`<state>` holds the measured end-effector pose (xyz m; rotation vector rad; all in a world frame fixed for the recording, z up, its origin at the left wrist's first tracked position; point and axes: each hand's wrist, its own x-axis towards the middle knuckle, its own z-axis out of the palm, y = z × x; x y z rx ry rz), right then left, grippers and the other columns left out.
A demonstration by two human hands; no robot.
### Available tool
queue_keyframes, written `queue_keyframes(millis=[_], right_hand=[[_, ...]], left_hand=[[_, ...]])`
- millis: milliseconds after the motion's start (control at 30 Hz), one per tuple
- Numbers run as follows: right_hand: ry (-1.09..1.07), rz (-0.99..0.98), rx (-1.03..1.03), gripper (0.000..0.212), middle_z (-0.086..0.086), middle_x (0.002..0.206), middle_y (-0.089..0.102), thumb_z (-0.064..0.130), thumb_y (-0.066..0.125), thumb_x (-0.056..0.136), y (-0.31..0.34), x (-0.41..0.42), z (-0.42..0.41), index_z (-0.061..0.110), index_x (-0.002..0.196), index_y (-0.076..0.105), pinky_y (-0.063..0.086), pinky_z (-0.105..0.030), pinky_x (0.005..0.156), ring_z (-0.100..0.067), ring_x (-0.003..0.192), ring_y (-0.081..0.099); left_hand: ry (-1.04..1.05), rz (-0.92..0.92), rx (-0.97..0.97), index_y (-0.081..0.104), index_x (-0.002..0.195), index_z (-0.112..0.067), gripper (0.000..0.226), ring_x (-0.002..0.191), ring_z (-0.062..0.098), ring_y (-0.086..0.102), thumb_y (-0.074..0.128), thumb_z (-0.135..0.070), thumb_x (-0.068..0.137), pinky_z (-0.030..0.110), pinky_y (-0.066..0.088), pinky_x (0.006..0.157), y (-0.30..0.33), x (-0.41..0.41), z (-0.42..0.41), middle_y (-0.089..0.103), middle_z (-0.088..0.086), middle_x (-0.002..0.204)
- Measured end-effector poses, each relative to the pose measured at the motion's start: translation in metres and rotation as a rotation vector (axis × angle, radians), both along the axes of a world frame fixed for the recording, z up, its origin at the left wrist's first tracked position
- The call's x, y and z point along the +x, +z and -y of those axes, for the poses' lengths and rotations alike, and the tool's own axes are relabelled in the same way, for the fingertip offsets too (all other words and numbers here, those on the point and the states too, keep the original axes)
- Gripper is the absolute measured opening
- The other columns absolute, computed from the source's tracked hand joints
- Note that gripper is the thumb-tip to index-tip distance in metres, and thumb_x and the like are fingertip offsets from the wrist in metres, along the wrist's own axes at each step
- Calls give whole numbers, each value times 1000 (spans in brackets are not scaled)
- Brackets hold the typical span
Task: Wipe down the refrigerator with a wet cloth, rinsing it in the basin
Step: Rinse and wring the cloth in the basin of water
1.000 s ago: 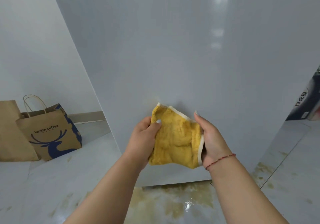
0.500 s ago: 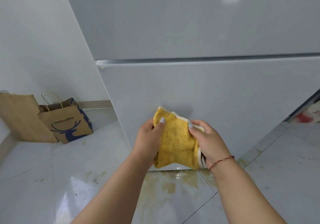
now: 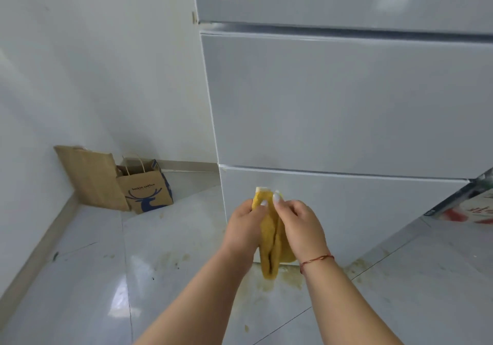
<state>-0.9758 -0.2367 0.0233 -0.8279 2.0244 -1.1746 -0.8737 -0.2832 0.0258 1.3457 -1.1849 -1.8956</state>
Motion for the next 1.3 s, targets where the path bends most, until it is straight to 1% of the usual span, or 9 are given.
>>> queue_keyframes(millis=[100,200,333,433,633,833,1000,1100,1300], right_hand=[[50,120,-18,26,-3,83,68,41,65,86,21,21,0,15,85,63,51,-35,73,-20,80,64],[14,214,-42,22,-12,82,67,29,62,91,32,35,2,8,85,64,52,-38,74,-28,81,62],[-62,546,-74,13,-19,92,69,15,58,92,59,55,8,6,85,66,52,-46,81,-35,84,64],[-43,750,-80,15,-19,89,69,8,69,74,78,72,18,2,88,67,50,-50,86,-33,83,64],[59,910,22,17,-16,97,70,1,61,82,100,126,37,2,97,68,48,-49,95,-32,92,65],[188,851,107,37,-9,101,66,26,67,76,101,197,46,10,110,63,54,-37,76,-28,93,64],[370,859,191,5,-10,91,59,6,58,85,97,276,30,9,89,56,51,-36,68,-24,79,58],[527,874,279,18,-18,103,59,-2,54,85,88,331,11,1,103,57,52,-41,68,-30,86,59],[919,696,298,48,-18,99,58,-15,45,85,68,458,-30,20,115,59,53,-42,70,-28,76,57]], left_hand=[[29,-63,83,66,106,-3,28,92,32,69,45,-19,98,39,57,76,24,28,-1,70,22,101],[134,-133,219,62,109,-3,26,101,36,67,46,-19,96,47,53,93,42,58,-2,70,22,106],[250,-245,288,61,110,-2,30,101,37,67,59,-27,93,50,52,94,65,103,-5,71,22,105],[319,-280,243,61,116,0,32,106,36,65,59,-23,93,51,50,97,75,128,-5,68,22,115],[568,-384,126,52,85,-4,10,78,27,66,45,2,89,37,54,67,95,194,-16,65,17,95],[906,-486,60,53,118,-11,39,89,32,63,43,7,86,44,54,77,104,291,-64,61,20,108],[1101,-579,-42,60,119,-7,39,87,26,70,38,4,89,37,58,69,103,384,-137,71,15,105],[1280,-629,-63,58,127,-5,48,104,31,63,48,-3,80,42,54,90,95,443,-187,63,18,123],[1555,-633,-119,69,99,-8,27,90,28,67,43,-7,88,40,53,84,82,552,-274,70,15,107]])
